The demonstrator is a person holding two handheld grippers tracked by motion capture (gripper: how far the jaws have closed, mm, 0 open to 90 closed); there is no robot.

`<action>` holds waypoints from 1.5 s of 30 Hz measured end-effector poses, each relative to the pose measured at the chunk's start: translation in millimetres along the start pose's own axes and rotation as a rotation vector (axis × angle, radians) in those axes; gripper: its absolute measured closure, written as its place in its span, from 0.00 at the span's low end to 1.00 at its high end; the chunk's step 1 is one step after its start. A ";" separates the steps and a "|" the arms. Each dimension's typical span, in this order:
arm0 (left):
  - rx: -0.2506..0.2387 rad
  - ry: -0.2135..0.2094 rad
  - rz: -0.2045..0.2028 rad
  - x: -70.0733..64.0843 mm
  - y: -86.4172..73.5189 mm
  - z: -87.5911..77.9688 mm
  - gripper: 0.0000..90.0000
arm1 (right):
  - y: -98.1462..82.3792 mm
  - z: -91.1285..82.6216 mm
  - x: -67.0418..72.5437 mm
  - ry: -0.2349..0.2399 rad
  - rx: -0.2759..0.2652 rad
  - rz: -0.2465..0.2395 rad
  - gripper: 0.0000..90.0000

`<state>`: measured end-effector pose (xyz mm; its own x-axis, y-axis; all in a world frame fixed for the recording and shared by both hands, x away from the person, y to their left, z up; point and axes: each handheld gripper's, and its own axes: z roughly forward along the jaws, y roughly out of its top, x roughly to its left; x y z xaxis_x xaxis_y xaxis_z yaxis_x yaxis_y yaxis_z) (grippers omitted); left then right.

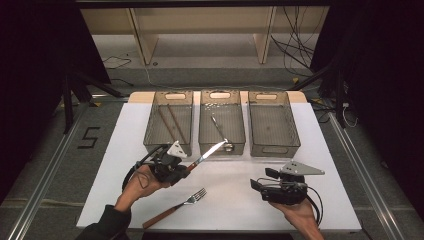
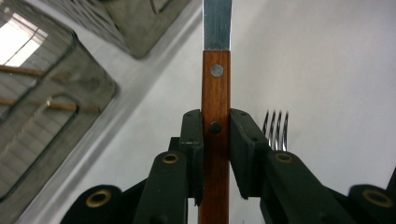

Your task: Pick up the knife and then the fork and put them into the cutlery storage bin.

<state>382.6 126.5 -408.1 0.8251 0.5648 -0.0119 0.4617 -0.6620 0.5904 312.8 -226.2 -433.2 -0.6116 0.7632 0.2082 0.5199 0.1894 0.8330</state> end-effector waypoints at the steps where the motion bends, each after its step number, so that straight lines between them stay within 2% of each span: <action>1: -0.024 0.003 -0.020 1.0 3.2 1.3 0.84 | -0.2 -0.1 0.0 0.001 -0.002 -0.001 0.32; 6: -0.064 0.004 -0.042 4.7 18.0 3.8 0.84 | -1.3 -1.7 0.8 0.003 -0.009 -0.003 0.32; 12: -0.113 0.007 -0.063 2.3 39.6 9.9 0.84 | -3.1 -2.8 2.2 0.008 -0.020 -0.004 0.32; 17: -0.143 -0.015 -0.075 1.2 56.6 15.9 0.84 | -4.9 -4.2 3.9 0.006 -0.023 -0.011 0.32; 21: -0.160 -0.034 -0.089 -0.1 70.5 23.4 0.84 | -6.0 -5.4 6.1 0.008 -0.023 -0.020 0.32; 29: -0.191 -0.048 -0.083 -2.9 98.4 34.5 0.84 | -8.3 -8.2 6.9 0.011 -0.027 -0.020 0.32; 39: -0.234 -0.066 -0.150 2.1 129.2 53.0 0.84 | -10.9 -8.3 10.7 0.017 -0.029 -0.028 0.32; 45: -0.240 -0.067 -0.148 3.4 147.6 62.5 0.84 | -11.5 -8.4 10.6 0.021 -0.028 -0.029 0.32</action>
<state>474.0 -0.1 -371.4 0.7776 0.6079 -0.1608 0.4953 -0.4345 0.7523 295.4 -225.5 -436.3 -0.6385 0.7448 0.1941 0.4848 0.1934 0.8530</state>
